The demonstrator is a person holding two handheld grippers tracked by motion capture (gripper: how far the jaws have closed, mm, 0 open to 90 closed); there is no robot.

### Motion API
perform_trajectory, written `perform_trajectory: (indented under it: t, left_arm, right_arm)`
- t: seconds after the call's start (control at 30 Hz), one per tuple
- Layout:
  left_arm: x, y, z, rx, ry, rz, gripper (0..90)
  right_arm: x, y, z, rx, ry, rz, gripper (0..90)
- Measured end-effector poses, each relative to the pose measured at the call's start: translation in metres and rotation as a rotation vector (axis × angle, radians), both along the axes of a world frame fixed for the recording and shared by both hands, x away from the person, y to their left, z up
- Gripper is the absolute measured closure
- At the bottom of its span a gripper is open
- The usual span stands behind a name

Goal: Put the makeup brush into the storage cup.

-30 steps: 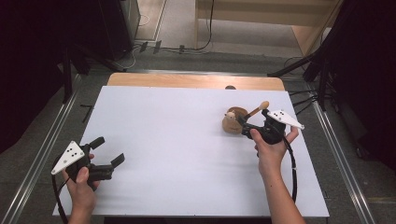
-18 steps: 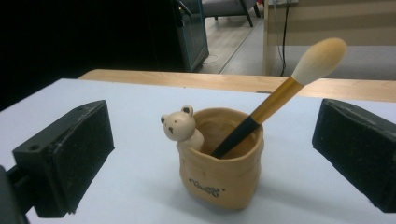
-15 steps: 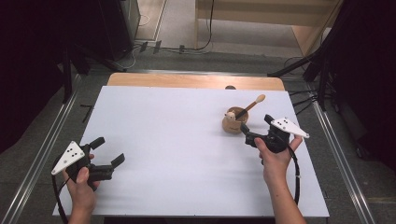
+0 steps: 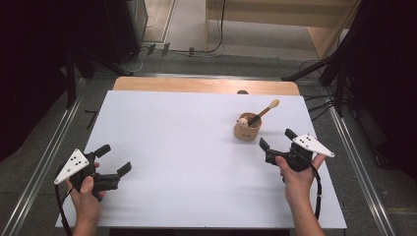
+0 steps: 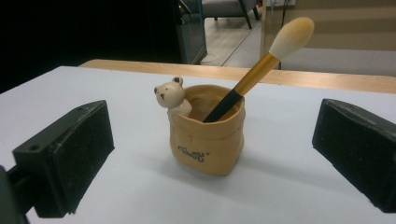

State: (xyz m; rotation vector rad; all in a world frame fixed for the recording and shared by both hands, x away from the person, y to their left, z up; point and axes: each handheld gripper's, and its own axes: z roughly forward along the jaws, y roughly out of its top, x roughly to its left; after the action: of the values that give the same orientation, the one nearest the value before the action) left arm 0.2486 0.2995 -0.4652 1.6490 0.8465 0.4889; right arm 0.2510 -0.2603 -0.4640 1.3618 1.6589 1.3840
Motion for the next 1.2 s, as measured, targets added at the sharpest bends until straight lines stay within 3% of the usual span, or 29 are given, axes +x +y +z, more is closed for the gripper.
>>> perform_trajectory:
  t: [1.2]
  left_arm:
    - [-0.002, 0.0, -0.001, -0.006, 0.004, -0.001, 0.0]
  right_arm:
    - [-0.044, -0.041, -0.02, -0.04, -0.023, -0.017, 0.0]
